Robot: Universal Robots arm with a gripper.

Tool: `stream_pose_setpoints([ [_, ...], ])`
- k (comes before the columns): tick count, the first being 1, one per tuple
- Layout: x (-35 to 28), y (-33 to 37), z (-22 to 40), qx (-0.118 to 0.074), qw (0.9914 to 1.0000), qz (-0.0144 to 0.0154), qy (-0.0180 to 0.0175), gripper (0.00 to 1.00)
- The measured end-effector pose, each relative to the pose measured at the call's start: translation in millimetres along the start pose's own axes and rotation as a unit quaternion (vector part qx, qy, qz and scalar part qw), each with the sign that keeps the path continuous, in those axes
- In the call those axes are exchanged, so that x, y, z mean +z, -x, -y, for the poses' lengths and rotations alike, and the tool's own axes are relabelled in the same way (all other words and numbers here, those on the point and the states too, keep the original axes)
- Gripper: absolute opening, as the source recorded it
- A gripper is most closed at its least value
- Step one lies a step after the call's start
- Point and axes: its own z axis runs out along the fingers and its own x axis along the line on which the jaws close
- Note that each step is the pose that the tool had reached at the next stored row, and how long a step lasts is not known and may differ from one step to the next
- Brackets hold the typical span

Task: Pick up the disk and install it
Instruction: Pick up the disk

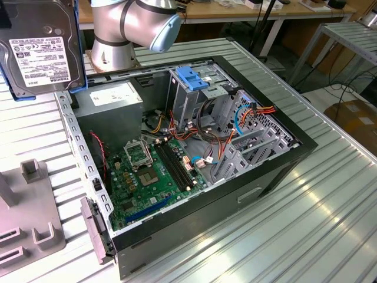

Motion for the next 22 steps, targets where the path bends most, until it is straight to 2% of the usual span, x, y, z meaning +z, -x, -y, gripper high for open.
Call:
stream_pose_setpoints([
  [18,0.7,-0.2,8.4,0.000,1.00000,0.0000,0.0000,0.37],
  [22,0.8,0.0,12.3,0.000,1.00000,0.0000,0.0000,0.37],
])
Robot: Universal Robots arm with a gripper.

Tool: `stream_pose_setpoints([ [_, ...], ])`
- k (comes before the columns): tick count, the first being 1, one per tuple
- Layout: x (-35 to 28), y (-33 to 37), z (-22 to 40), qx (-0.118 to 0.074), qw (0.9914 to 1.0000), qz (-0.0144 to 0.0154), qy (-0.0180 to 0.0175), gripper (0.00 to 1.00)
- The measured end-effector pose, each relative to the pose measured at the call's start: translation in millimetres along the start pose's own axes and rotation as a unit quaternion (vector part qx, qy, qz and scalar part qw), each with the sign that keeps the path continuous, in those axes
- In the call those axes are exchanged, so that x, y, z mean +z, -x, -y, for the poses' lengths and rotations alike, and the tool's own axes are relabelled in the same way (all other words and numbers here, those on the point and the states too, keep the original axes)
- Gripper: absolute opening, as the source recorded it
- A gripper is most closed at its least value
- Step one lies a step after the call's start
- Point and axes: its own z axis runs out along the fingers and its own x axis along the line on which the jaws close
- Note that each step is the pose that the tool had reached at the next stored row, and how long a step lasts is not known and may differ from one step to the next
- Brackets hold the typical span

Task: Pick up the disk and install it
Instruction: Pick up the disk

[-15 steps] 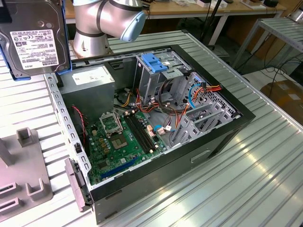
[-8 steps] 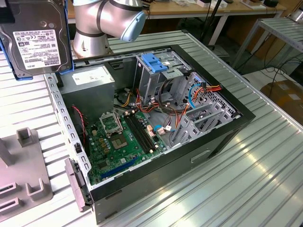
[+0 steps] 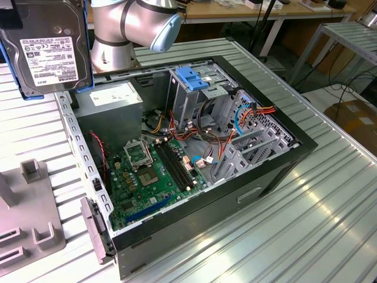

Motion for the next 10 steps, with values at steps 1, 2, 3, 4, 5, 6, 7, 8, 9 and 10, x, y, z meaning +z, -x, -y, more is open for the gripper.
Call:
stream_pose_setpoints([
  [1,0.0,0.0,0.7,0.000,1.00000,0.0000,0.0000,0.37],
  [2,0.0,0.0,1.5,0.000,1.00000,0.0000,0.0000,0.37],
  [3,0.0,0.1,2.3,0.000,1.00000,0.0000,0.0000,0.37],
  [4,0.0,0.1,3.4,0.000,1.00000,0.0000,0.0000,0.37],
  [5,0.0,0.2,4.0,0.000,1.00000,0.0000,0.0000,0.37],
  [6,0.0,0.2,4.6,0.000,1.00000,0.0000,0.0000,0.37],
  [7,0.0,0.2,5.3,0.000,1.00000,0.0000,0.0000,0.37],
  [8,0.1,0.2,5.9,0.000,1.00000,0.0000,0.0000,0.37],
  [9,0.0,0.3,6.7,0.000,1.00000,0.0000,0.0000,0.37],
  [10,0.1,0.2,7.2,0.000,1.00000,0.0000,0.0000,0.37],
])
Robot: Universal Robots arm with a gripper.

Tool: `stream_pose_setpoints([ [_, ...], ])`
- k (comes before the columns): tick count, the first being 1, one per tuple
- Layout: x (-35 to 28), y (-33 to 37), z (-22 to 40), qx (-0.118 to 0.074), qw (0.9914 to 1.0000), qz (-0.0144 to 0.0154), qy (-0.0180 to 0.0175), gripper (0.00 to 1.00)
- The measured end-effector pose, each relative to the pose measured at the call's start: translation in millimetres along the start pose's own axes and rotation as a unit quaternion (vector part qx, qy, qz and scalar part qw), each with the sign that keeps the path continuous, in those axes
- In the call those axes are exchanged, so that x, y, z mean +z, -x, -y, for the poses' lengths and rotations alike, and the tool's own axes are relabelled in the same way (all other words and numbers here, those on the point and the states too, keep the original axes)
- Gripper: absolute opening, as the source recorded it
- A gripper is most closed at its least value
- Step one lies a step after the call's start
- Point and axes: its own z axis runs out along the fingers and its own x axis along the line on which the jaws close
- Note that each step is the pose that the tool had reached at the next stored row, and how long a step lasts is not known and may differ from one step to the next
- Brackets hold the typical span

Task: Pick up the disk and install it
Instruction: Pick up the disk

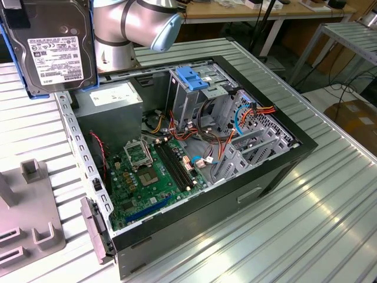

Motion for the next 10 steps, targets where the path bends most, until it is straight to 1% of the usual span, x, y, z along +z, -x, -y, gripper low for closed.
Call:
stream_pose_setpoints([
  [10,0.0,-0.6,4.2,0.000,1.00000,0.0000,0.0000,0.37],
])
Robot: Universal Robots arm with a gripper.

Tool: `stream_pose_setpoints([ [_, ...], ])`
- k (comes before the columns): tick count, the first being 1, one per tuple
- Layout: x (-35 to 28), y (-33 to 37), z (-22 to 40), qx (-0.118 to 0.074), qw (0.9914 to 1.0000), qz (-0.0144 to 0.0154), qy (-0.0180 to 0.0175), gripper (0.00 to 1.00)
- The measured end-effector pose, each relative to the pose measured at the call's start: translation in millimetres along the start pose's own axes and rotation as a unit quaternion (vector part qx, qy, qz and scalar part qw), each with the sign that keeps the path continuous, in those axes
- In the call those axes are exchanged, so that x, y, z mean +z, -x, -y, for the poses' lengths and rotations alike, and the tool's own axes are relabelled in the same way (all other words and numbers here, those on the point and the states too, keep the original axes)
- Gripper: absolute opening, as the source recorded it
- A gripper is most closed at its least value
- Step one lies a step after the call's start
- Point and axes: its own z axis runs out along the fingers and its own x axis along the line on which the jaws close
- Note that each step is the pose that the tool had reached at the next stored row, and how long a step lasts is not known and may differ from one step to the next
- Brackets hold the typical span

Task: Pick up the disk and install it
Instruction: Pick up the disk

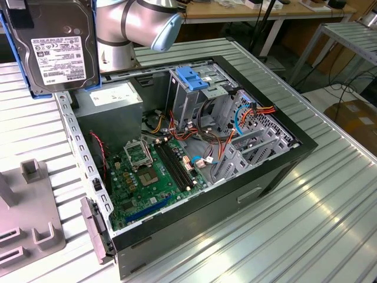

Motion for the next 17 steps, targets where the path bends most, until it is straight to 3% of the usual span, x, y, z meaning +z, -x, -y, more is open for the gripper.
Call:
stream_pose_setpoints([
  [17,0.0,-1.5,9.3,0.000,1.00000,0.0000,0.0000,0.37],
])
